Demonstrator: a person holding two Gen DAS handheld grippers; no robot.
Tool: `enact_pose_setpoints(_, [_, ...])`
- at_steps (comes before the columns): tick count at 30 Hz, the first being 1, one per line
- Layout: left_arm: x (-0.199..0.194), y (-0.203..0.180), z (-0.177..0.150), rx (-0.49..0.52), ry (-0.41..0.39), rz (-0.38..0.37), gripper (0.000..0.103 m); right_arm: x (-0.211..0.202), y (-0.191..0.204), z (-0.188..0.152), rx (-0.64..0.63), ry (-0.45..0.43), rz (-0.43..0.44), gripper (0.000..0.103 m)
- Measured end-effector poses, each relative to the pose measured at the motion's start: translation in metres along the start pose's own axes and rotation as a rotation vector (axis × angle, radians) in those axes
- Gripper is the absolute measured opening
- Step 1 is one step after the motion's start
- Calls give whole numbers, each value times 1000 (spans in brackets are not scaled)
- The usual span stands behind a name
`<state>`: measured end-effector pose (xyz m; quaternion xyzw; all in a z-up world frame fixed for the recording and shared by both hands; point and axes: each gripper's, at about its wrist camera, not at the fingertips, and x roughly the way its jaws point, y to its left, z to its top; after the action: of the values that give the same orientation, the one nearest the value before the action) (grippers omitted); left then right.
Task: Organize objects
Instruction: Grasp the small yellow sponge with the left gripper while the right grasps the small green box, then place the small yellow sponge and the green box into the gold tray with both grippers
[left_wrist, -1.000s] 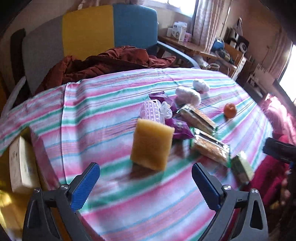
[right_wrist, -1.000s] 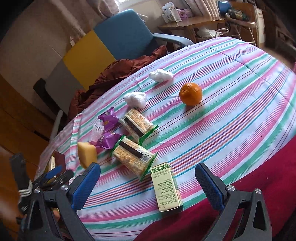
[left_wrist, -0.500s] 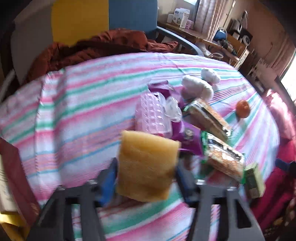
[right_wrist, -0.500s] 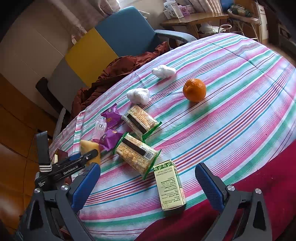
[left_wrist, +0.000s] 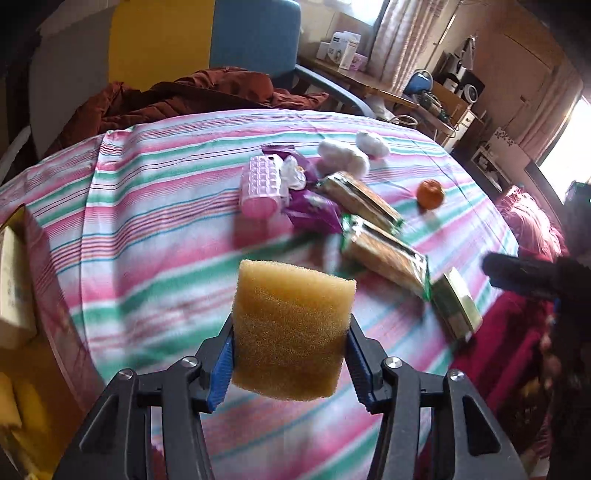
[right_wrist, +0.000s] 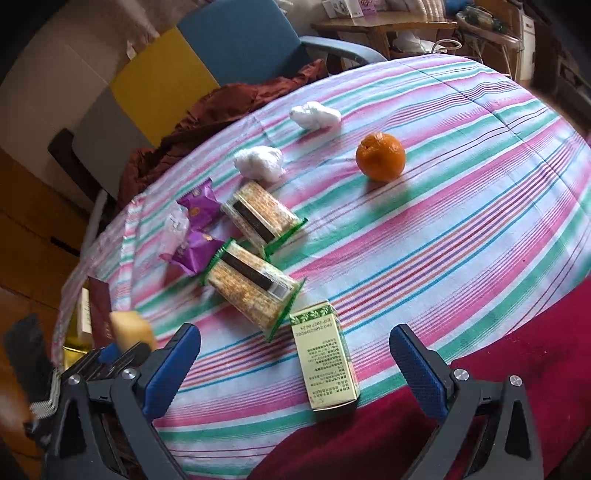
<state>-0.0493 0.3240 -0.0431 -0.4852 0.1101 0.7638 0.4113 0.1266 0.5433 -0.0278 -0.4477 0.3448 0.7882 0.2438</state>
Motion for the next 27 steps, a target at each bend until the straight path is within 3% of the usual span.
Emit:
enact_pose_setpoints(4, [-15, 0, -14, -10, -9, -19, 54, 14, 13, -1, -81, 71, -116, 101])
enact_pose_setpoints(6, [-24, 2, -21, -19, -22, -24, 54, 22, 20, -3, -131, 106, -179, 91])
enact_pose_setpoints(8, [-33, 5, -27, -33, -34, -31, 54, 30, 25, -6, -173, 137, -239, 71])
enact_pose_setpoints(12, [-50, 13, -37, -55, -60, -36, 54, 46, 27, -9, -219, 220, -323, 63])
enact_pose_setpoints(14, [-59, 18, -42, -72, -72, -42, 54, 51, 27, -12, -238, 242, -352, 40])
enact_pose_setpoints(17, [-73, 28, -50, -97, -97, -41, 54, 45, 23, -12, -226, 208, -351, 30])
enact_pose_setpoints(27, [-128, 90, -83, -262, -192, 23, 55, -8, 7, -17, -148, 25, -211, 30])
